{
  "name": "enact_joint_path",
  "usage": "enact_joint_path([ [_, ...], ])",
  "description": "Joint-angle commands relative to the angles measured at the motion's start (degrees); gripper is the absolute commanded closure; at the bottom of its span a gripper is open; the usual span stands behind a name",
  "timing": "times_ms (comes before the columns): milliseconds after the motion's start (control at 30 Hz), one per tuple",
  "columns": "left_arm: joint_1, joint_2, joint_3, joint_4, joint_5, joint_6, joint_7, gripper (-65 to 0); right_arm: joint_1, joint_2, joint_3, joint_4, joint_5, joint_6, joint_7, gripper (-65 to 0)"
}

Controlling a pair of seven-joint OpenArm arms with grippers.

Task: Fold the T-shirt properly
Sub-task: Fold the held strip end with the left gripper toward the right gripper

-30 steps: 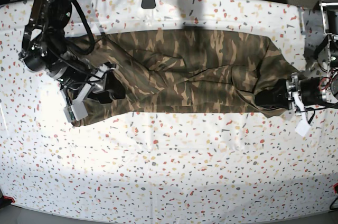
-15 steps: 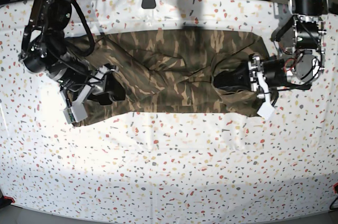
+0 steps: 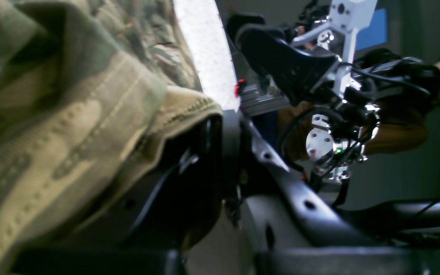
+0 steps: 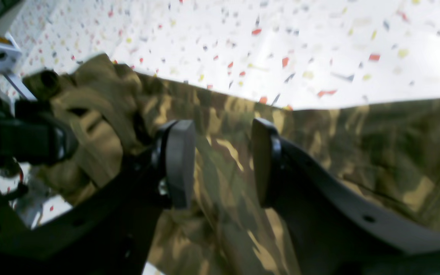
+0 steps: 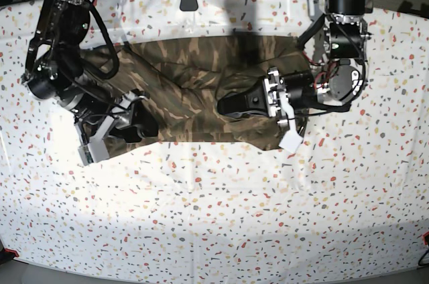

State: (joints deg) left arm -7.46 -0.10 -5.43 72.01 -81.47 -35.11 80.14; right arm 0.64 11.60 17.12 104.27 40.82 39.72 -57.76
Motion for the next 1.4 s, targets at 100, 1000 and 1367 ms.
enact_joint_path([
  [100,-0.94,1.51,-0.09,1.16,-1.88,-0.76,-0.14,0.0,1.7,0.42,0.15,1.14,1.38,0.28,1.33,-25.4],
  [1000,-1.79,2.93,0.02,5.81,-3.53,-3.02,-0.14,-25.8,1.73,0.28,0.11,1.09,1.36,0.28,2.47,-25.4],
  [1367,-5.9,2.58,0.02,27.34,7.19,-4.17,-0.14,-25.8,1.73,0.28,0.11,1.09,1.33,0.28,2.47,-25.4],
])
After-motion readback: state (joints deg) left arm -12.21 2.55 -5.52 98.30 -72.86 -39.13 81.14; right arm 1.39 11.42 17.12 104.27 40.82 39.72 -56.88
